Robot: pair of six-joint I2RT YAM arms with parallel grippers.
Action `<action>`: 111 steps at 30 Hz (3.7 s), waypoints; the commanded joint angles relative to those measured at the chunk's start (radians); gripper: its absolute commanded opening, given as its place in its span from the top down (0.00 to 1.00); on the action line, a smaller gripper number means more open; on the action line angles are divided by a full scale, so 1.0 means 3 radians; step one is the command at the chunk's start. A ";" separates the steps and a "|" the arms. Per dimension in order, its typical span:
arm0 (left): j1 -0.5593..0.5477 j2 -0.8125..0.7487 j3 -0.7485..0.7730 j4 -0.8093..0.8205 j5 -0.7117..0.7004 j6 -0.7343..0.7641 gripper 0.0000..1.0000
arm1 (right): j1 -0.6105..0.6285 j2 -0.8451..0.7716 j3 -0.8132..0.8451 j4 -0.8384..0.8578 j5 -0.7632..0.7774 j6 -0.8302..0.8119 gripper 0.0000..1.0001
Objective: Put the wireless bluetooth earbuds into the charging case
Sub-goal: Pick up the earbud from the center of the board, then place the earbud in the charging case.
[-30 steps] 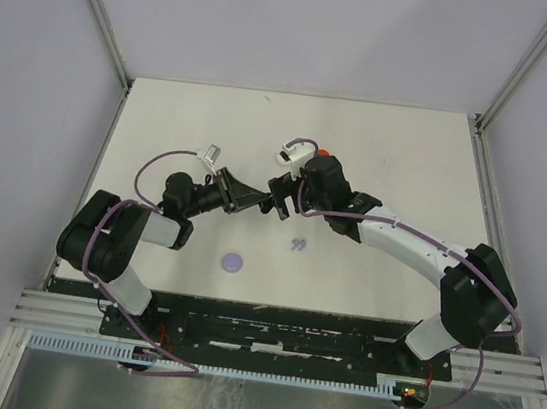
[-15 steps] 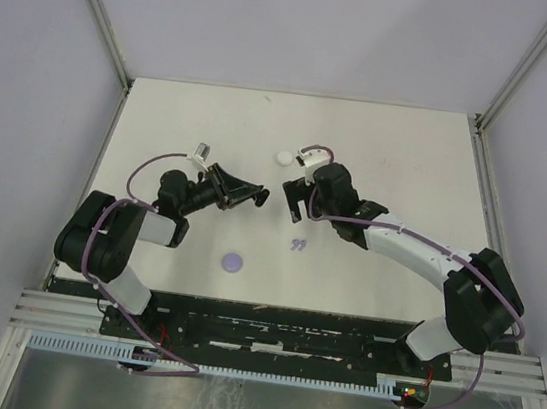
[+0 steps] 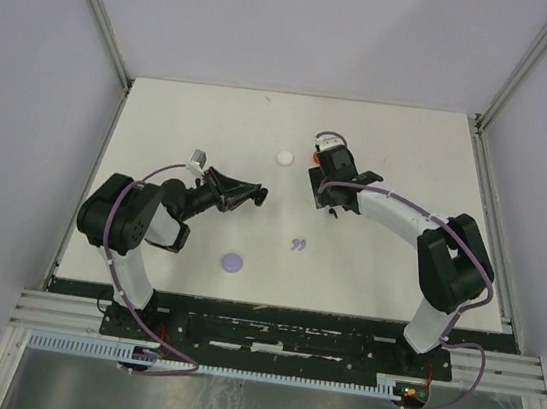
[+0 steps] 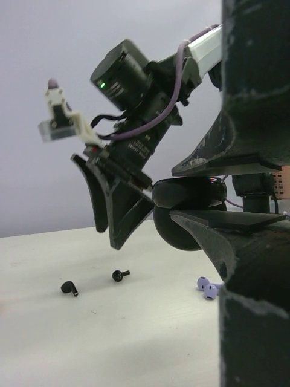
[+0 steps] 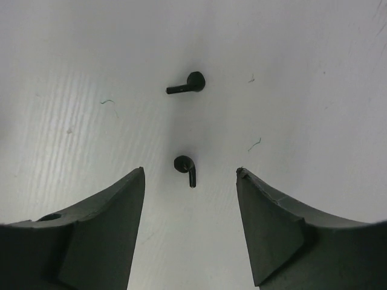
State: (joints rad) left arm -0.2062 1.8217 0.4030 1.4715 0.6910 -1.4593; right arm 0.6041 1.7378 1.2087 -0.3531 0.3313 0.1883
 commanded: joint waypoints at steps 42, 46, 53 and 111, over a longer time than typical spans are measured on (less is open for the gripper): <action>0.0002 -0.0034 -0.0133 0.0458 0.0104 -0.0147 0.97 | -0.0394 0.0828 0.0652 -0.0633 -0.0745 -0.0218 0.56; 0.0001 -0.0034 -0.0132 0.0454 0.0100 -0.0147 0.97 | -0.0408 0.0839 0.0650 -0.0633 -0.0778 -0.0218 0.58; 0.0002 -0.0030 -0.0132 0.0458 0.0100 -0.0146 0.97 | -0.0419 0.0859 0.0637 -0.0646 -0.0832 -0.0218 0.62; -0.0536 0.0156 0.0401 0.0318 -0.0156 -0.0967 0.97 | 0.0382 -0.1082 -0.2427 0.5509 -0.1985 -0.1111 0.98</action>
State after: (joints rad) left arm -0.3561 1.8565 0.4965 1.5135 0.6300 -1.7203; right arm 0.7078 1.4120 0.4774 1.1633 -0.2321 -0.1154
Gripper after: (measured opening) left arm 0.324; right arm 0.244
